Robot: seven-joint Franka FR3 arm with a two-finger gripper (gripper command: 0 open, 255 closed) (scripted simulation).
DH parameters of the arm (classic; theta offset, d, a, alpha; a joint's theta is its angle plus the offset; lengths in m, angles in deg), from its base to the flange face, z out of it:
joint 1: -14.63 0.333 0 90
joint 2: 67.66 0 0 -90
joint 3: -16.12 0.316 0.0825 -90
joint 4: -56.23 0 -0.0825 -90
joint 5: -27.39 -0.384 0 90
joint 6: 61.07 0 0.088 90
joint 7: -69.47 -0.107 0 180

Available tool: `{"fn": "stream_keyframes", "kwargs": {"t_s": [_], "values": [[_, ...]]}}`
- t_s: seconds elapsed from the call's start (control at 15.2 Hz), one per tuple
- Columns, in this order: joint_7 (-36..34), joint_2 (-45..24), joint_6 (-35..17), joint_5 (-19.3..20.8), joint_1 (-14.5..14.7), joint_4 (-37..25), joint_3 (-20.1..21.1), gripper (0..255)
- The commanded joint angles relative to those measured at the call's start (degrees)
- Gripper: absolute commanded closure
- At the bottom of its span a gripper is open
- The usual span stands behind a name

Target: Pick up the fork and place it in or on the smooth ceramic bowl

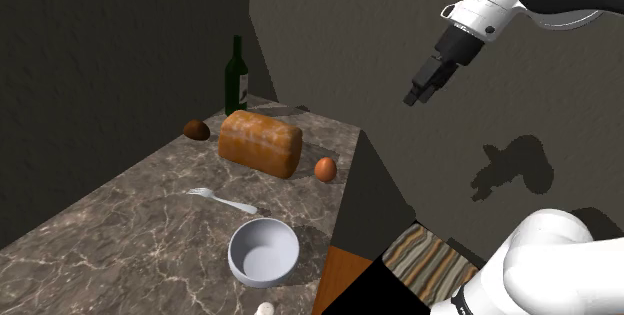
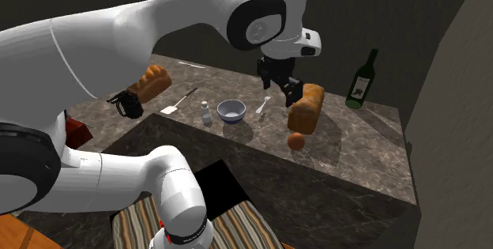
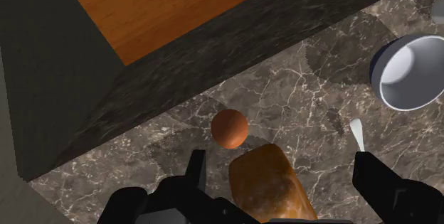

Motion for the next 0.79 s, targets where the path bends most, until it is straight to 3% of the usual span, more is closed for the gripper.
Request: {"fn": "stream_keyframes", "kwargs": {"t_s": [0.0,0.73], "values": [[0.0,0.0,0.0,0.0,0.0,0.0,0.0,0],[-0.53,-19.63,-10.37,-3.33,4.83,-4.23,5.77,0]]}}
